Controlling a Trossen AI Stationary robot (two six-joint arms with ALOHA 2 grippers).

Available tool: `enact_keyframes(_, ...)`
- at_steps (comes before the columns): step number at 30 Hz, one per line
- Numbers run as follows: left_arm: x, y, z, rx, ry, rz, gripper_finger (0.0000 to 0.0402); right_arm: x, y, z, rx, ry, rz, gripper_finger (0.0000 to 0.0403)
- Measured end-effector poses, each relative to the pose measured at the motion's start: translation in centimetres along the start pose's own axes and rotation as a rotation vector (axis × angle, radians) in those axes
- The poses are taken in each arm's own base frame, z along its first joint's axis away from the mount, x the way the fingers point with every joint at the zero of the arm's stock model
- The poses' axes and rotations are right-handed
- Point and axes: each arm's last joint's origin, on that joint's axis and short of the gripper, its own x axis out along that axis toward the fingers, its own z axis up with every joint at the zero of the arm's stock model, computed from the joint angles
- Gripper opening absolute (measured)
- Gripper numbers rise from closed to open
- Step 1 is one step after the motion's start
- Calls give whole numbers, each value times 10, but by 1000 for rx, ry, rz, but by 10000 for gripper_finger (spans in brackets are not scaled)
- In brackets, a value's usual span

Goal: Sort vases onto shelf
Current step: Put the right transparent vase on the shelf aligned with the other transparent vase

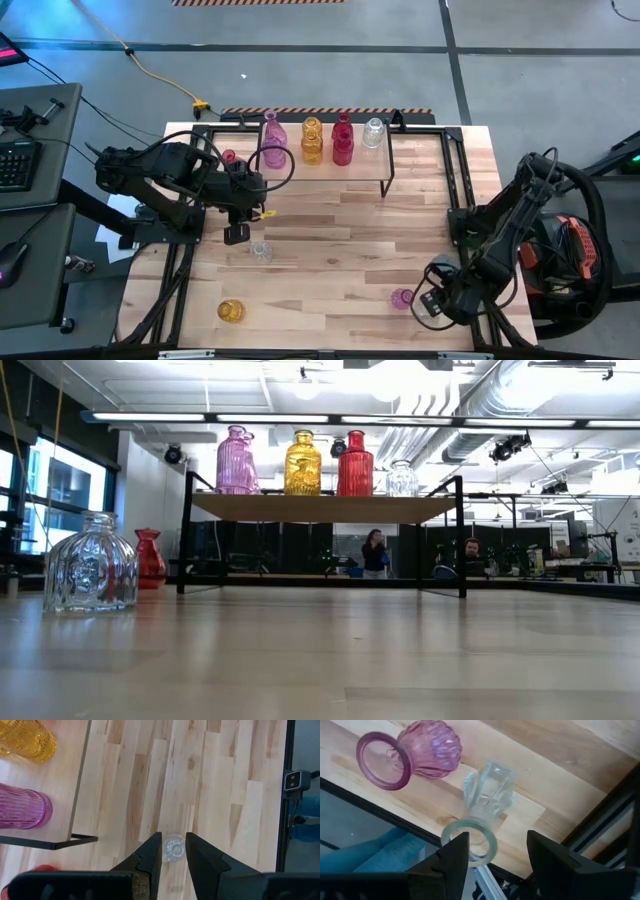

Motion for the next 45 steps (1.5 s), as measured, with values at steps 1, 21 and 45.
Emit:
enact_keyframes(1,0,0,0,0,0,0,76,2,1,0,-5,-1,-2,181)
enact_keyframes(21,0,1,0,0,-8,22,76,16,8,-3,48,8,-58,10)
enact_keyframes(45,0,1,0,35,-7,22,76,-136,31,36,31,-150,47,3)
